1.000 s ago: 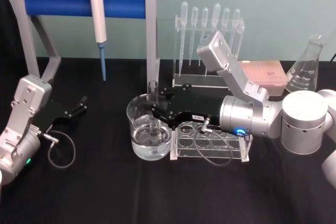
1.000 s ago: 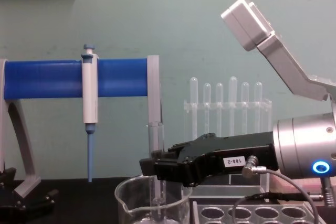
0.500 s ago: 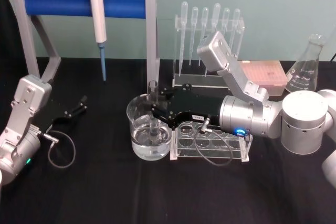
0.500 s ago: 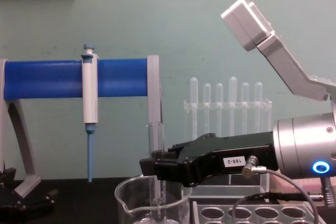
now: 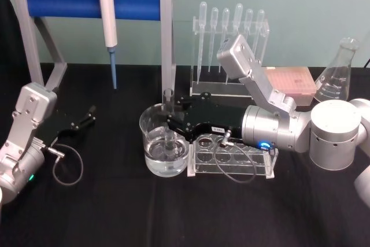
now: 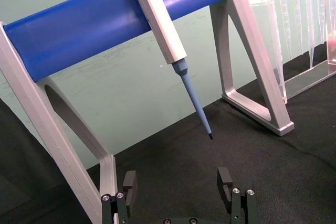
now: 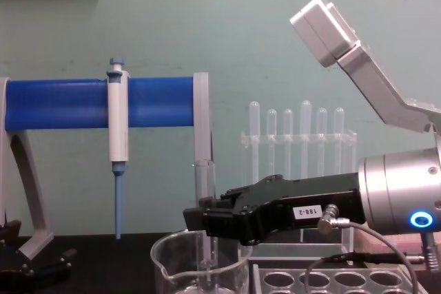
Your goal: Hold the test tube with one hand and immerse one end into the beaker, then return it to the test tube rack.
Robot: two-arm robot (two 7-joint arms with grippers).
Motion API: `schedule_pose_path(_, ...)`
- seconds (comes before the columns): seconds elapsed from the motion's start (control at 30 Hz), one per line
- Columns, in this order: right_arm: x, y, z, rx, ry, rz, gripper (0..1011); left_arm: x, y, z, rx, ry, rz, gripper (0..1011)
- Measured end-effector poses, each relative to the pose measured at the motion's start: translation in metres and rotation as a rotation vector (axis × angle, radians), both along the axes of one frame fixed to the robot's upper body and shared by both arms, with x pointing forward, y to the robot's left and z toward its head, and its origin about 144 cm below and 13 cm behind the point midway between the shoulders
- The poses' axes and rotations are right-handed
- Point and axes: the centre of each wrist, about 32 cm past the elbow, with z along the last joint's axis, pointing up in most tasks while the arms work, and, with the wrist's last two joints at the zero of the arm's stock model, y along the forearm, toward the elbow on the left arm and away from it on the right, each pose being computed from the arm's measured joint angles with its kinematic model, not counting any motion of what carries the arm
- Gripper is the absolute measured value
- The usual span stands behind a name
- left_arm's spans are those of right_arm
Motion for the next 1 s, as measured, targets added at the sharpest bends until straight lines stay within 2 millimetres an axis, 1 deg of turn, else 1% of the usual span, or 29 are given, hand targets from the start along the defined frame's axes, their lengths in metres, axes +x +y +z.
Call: schedule_pose_path(1.0,0.0000,0.0000,0.0000,0.000,0.000,0.000,241,0.0000,0.0000,0.0000,0.000,0.000,0.000,1000)
